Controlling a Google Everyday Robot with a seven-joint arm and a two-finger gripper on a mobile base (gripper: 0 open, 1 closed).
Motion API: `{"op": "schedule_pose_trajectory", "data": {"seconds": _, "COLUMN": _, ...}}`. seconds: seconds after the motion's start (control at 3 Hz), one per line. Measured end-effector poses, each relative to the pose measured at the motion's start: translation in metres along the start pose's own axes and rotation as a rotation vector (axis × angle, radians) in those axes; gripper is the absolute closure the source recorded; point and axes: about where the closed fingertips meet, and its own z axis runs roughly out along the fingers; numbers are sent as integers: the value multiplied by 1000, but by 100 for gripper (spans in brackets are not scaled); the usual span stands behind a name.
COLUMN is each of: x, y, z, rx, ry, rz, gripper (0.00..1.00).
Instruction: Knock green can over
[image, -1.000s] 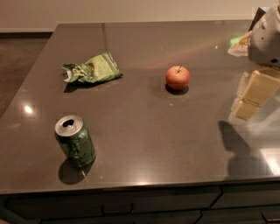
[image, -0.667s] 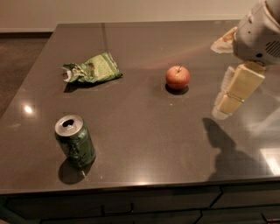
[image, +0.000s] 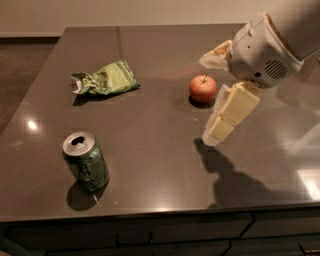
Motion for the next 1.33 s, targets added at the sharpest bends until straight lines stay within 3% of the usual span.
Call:
{"op": "schedule_pose_trajectory", "data": {"seconds": 0.67, "x": -43, "y": 34, "z": 47, "rx": -11, "ry": -127, "rz": -43, "gripper": 0}}
{"op": "schedule_pose_trajectory", "data": {"seconds": 1.33, "x": -80, "y": 58, "z": 96, "rx": -40, "ry": -201, "rz": -57, "gripper": 0}}
